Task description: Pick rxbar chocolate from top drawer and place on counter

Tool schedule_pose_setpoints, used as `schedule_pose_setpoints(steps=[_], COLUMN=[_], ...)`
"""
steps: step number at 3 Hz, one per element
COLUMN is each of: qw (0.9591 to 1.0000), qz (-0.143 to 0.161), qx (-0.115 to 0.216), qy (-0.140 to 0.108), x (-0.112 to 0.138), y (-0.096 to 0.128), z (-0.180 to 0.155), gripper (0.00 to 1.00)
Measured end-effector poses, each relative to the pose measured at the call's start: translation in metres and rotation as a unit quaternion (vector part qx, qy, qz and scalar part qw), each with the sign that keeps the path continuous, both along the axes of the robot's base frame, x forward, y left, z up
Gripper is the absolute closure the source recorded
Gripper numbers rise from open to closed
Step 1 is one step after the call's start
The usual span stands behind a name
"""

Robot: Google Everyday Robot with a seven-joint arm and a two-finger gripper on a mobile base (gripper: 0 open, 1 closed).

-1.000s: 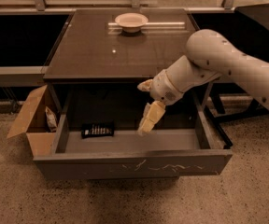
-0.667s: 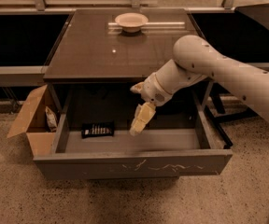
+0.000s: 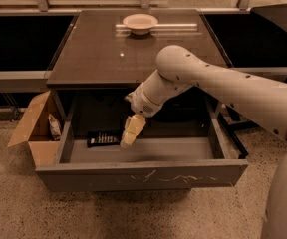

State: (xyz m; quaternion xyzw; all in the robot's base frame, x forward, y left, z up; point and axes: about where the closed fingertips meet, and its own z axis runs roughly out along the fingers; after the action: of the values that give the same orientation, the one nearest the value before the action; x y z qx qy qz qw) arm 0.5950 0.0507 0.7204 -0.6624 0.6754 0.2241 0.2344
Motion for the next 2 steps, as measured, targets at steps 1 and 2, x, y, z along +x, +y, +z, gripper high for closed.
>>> schedule_pose_setpoints(steps=[1,2], qw=[1.0,0.9997], qz=[0.004,0.018], qx=[-0.001,0.004], qy=[-0.005,-0.014], x=[0.003,0.014], y=[0.005,0.021], z=[-0.011,-0.034], gripper=[0.0,0.0])
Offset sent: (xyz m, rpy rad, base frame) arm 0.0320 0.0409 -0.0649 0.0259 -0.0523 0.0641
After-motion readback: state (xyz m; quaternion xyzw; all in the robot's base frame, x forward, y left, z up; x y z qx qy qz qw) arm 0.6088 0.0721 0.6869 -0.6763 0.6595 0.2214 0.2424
